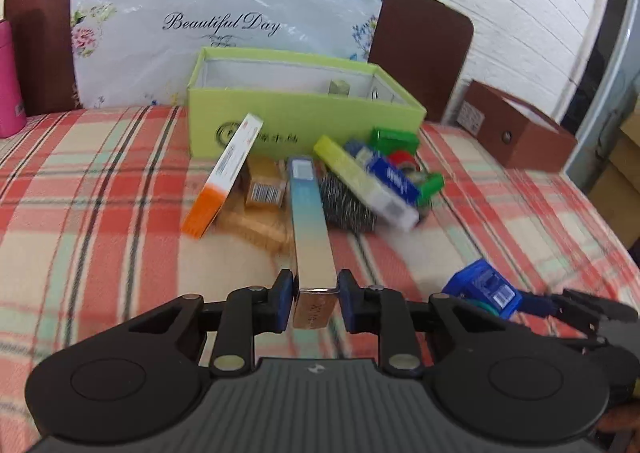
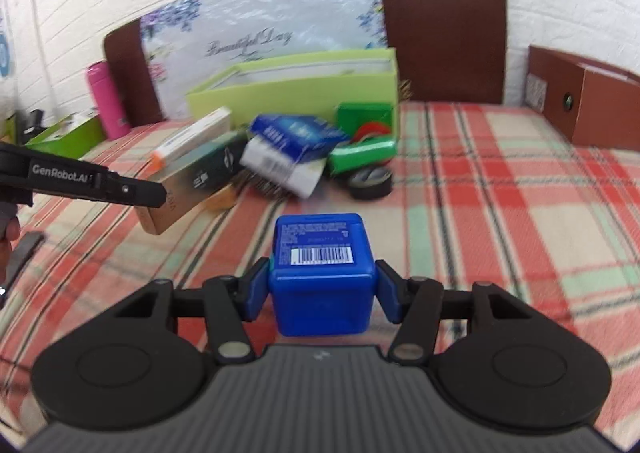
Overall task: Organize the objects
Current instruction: 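Move both tools back toward the remaining items on the table, then grasp the blue square container with the right tool while the left tool grasps a slim teal box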
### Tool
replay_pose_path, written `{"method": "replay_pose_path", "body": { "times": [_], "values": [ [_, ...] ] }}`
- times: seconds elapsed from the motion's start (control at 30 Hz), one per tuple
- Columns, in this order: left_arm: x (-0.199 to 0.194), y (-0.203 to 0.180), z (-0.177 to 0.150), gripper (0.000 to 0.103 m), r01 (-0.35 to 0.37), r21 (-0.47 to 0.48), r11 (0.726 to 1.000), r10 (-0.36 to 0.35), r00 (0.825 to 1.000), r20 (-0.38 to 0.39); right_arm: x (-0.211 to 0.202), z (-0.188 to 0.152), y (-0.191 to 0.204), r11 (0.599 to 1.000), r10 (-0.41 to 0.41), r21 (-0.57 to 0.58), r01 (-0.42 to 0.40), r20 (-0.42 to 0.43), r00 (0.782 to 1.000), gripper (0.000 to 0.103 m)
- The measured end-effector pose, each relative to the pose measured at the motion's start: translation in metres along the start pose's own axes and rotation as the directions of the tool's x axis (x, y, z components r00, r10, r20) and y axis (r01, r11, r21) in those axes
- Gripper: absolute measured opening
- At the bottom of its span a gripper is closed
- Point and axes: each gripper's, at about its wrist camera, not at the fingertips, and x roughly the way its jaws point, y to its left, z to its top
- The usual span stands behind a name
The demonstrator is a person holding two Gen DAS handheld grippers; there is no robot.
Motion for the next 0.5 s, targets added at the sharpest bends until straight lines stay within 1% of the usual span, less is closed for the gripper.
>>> {"method": "replay_pose_path", "body": {
  "times": [0.07,0.13,0.2,0.23,0.27,0.3,0.33,0.37,0.4,0.47,0.5],
  "values": [
    [-0.013,0.007,-0.017,0.023,-0.002,0.002,1.000,0.002,0.999,-0.039,-0.008,-0.011,0.009,1.000,0.005,-0.030,-0.006,-0.007,1.000,0.054],
    [-0.019,0.010,-0.032,0.023,-0.006,0.029,1.000,0.009,0.996,-0.088,-0.013,-0.017,0.017,0.998,-0.004,-0.061,0.004,-0.003,1.000,0.055],
    [-0.018,0.010,-0.037,0.024,-0.037,0.047,0.998,0.042,0.994,-0.098,-0.015,-0.020,0.023,0.997,-0.012,-0.075,0.012,0.003,1.000,0.056],
    [-0.013,0.012,-0.036,0.026,-0.044,0.044,0.998,0.048,0.994,-0.102,-0.015,-0.020,0.025,0.997,-0.013,-0.076,0.013,0.002,1.000,0.059],
    [-0.009,0.014,-0.033,0.031,-0.047,0.025,0.999,0.050,0.994,-0.099,-0.015,-0.020,0.026,0.997,-0.013,-0.073,0.013,0.001,1.000,0.060],
    [-0.004,0.016,-0.031,0.038,-0.045,0.008,0.999,0.046,0.995,-0.093,-0.015,-0.019,0.026,0.998,-0.013,-0.069,0.013,0.004,1.000,0.060],
    [0.001,0.016,-0.026,0.043,-0.045,-0.012,0.999,0.044,0.995,-0.091,-0.016,-0.019,0.026,0.998,-0.012,-0.067,0.012,0.010,1.000,0.063],
    [0.004,0.016,-0.024,0.052,-0.050,-0.023,0.998,0.048,0.995,-0.088,-0.018,-0.019,0.027,0.998,-0.014,-0.068,0.015,0.015,1.000,0.066],
    [0.007,0.014,-0.021,0.054,-0.049,-0.016,0.999,0.048,0.996,-0.080,-0.019,-0.019,0.027,0.997,-0.019,-0.072,0.020,0.019,1.000,0.067],
    [0.013,0.010,-0.018,0.054,-0.049,0.017,0.999,0.050,0.996,-0.075,-0.021,-0.018,0.027,0.996,-0.024,-0.081,0.025,0.021,0.999,0.068],
    [0.016,0.009,-0.017,0.054,-0.056,0.020,0.998,0.058,0.995,-0.084,-0.020,-0.018,0.027,0.996,-0.026,-0.080,0.027,0.021,0.999,0.068]
  ]
}}
